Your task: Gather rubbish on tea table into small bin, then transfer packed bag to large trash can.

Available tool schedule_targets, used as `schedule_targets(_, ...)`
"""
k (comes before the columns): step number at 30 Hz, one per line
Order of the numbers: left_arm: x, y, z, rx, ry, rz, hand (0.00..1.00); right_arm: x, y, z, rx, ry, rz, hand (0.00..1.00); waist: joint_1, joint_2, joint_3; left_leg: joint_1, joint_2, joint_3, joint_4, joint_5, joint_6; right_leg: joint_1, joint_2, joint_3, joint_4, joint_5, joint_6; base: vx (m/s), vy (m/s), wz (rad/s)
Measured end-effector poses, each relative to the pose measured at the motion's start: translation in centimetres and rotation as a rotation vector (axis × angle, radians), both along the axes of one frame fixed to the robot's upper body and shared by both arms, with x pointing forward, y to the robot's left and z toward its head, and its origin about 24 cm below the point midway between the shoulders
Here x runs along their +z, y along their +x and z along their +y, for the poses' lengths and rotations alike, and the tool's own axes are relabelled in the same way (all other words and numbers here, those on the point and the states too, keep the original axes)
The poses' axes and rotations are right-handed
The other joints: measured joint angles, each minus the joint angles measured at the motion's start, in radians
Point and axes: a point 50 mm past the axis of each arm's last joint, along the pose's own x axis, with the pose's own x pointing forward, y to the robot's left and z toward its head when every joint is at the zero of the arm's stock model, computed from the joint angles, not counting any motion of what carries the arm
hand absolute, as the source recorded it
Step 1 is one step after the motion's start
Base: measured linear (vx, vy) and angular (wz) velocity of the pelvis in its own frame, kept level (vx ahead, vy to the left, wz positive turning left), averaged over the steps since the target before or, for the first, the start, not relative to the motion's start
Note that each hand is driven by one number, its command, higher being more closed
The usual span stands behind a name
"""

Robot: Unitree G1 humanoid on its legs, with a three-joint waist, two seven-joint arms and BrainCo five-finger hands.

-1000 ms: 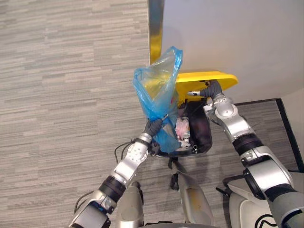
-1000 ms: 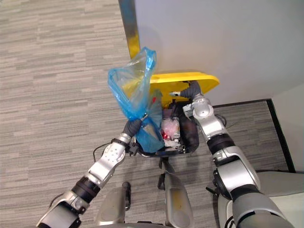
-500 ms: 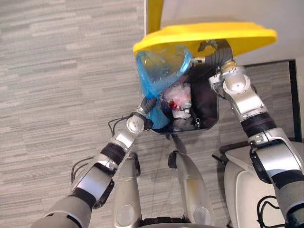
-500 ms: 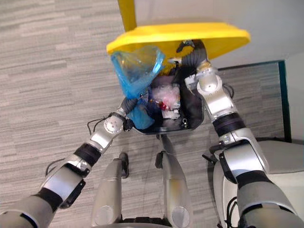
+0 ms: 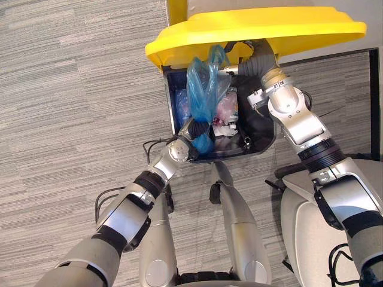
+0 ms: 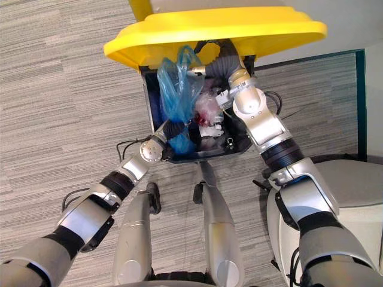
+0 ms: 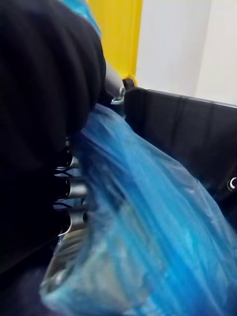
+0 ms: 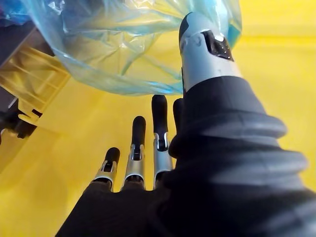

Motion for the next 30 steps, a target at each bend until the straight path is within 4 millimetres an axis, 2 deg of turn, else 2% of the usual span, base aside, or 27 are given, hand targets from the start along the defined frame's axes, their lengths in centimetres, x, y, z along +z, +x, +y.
schedule_targets(9, 0.1, -0.3, -1.3, -0.018, -0.037, 0.007, 0.00, -0.4, -0.2, 1.8, 0.054, 0.026, 0.005, 0.00, 0.001, 0.005, -0.003, 0.015, 0.009, 0.004, 0.002, -0.001, -0.003, 0.009, 0.009, 0.004, 0.008, 0.002, -0.001, 0.01, -0.031, -0.02)
schedule_targets(16, -0.2, 0.0, -0.6, 0.036, -0.069, 0.026, 0.00, -1.2, 0.2, 1.8, 0.043, 0.019, 0.038, 0.00, 0.008, 0.007, -0.004, 0.067, 0.009, 0.003, -0.004, 0.000, -0.005, 0.058, 0.009, 0.004, 0.007, 0.002, -0.002, 0.00, 0.000, 0.00)
schedule_targets(19, -1.2, 0.0, 0.2, 0.065, -0.075, 0.057, 0.00, -2.9, 0.5, 1.1, 0.018, 0.012, 0.087, 0.00, 0.028, 0.008, -0.004, 0.110, 0.007, 0.003, -0.033, 0.007, -0.014, 0.090, 0.009, 0.005, 0.004, 0.001, 0.000, 0.01, -0.010, 0.01)
schedule_targets(21, -2.0, -0.1, 1.3, 0.095, -0.073, 0.078, 0.00, -4.2, 0.8, 0.8, -0.005, -0.014, 0.125, 0.00, 0.030, 0.008, -0.005, 0.139, 0.003, -0.001, -0.056, 0.017, -0.020, 0.116, 0.009, 0.002, -0.002, -0.001, 0.001, 0.04, -0.030, 0.09)
schedule_targets(24, -3.8, -0.6, 4.3, 0.172, -0.077, 0.117, 0.00, -7.1, 1.1, -0.5, -0.050, -0.047, 0.213, 0.00, 0.031, 0.019, -0.014, 0.203, -0.011, -0.014, -0.114, 0.039, -0.029, 0.177, 0.007, -0.010, -0.035, -0.001, 0.001, 0.04, -0.030, 0.15)
schedule_targets(25, -3.9, -0.6, 4.6, 0.180, -0.085, 0.118, 0.00, -7.3, 1.1, -0.6, -0.053, -0.048, 0.219, 0.00, 0.032, 0.019, -0.015, 0.209, -0.011, -0.014, -0.120, 0.042, -0.029, 0.182, 0.007, -0.011, -0.038, -0.001, 0.001, 0.04, -0.026, 0.17)
schedule_targets(28, -3.9, -1.4, 6.6, 0.234, -0.197, 0.112, 0.00, -9.8, 0.9, -2.4, -0.106, -0.070, 0.284, 0.00, 0.040, 0.029, -0.020, 0.280, -0.014, -0.024, -0.178, 0.065, -0.038, 0.253, 0.007, -0.027, -0.069, -0.003, 0.002, 0.04, -0.039, 0.20)
schedule_targets(30, -4.9, -2.6, 7.6, 0.264, -0.298, 0.130, 0.00, -12.5, 0.3, -4.6, -0.190, -0.099, 0.351, 0.00, 0.052, 0.056, -0.068, 0.319, -0.015, -0.040, -0.222, 0.080, -0.042, 0.289, 0.005, -0.047, -0.074, -0.022, 0.003, 0.03, -0.028, 0.26)
